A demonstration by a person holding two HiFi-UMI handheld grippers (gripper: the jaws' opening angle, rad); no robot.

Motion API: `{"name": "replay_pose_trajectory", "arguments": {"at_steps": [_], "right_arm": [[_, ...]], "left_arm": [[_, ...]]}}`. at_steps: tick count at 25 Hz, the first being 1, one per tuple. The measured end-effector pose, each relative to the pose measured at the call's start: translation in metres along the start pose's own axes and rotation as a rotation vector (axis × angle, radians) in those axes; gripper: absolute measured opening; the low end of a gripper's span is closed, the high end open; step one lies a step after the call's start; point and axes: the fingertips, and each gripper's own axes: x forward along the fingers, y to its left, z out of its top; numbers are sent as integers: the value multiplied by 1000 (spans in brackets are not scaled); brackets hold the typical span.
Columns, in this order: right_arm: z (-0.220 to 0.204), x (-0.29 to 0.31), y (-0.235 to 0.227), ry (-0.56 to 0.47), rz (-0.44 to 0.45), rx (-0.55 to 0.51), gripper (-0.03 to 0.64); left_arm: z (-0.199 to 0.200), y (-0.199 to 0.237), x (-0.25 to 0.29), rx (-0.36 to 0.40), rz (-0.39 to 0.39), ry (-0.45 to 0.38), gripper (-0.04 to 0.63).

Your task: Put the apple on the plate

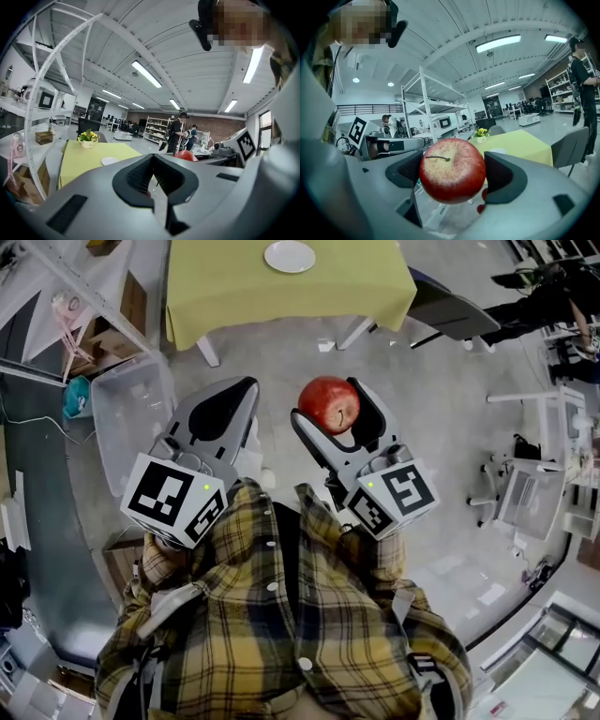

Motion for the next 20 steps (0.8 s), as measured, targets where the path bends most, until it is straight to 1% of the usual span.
{"name": "replay_pose_trajectory", "arguments": {"at_steps": [5, 10, 16, 20], "right_arm": [[17, 33, -29, 9, -23, -4, 385], [37, 72, -55, 10, -38, -10, 385], [52, 133, -71, 25, -35, -14, 385], [54, 169, -80, 41, -44, -9, 385]], "left_arm": [[19, 28, 40, 0, -28, -6, 8], [36, 65, 70, 0, -27, -12, 8], [54, 122, 94, -11, -11, -21, 8], [56, 155, 109, -23, -22, -5, 8]]}}
